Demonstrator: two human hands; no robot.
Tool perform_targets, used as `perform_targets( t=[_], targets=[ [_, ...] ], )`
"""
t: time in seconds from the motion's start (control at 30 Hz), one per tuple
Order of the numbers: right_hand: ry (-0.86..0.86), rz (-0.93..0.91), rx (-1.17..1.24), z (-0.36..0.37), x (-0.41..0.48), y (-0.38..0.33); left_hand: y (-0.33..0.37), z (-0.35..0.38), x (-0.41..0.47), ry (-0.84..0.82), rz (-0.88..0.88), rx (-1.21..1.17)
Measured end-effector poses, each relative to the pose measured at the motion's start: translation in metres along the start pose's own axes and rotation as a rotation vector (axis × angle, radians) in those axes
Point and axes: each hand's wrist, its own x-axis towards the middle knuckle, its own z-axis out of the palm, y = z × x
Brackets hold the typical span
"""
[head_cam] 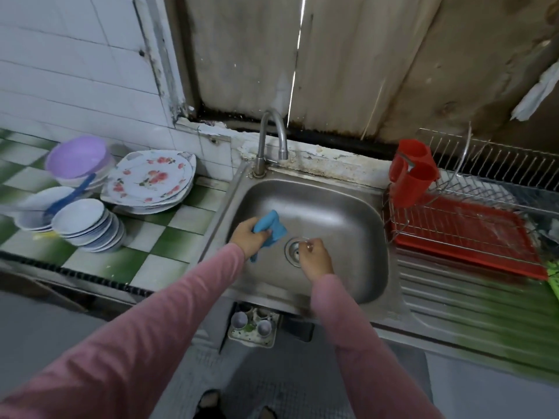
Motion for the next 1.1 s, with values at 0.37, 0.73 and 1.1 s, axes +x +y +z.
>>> perform_targets(
  t=[0.37,0.73,1.1],
  targets=[
    [-0.051,-0.183,0.007,0.12,-0.038,-0.083,-0.06,-0.151,-0.017,0.226,0.173,0.27],
    [-0.141,-0.216,-0.042,0.295,-0.085,-0.182,-0.138,-0.351,-0.027,0.261,0.118,0.293],
    [-0.253,-0.292,-0.211,0.391,-0.047,-0.247,-0.188,-0.454,0.005,0.419,-0.058,0.076]
  ],
)
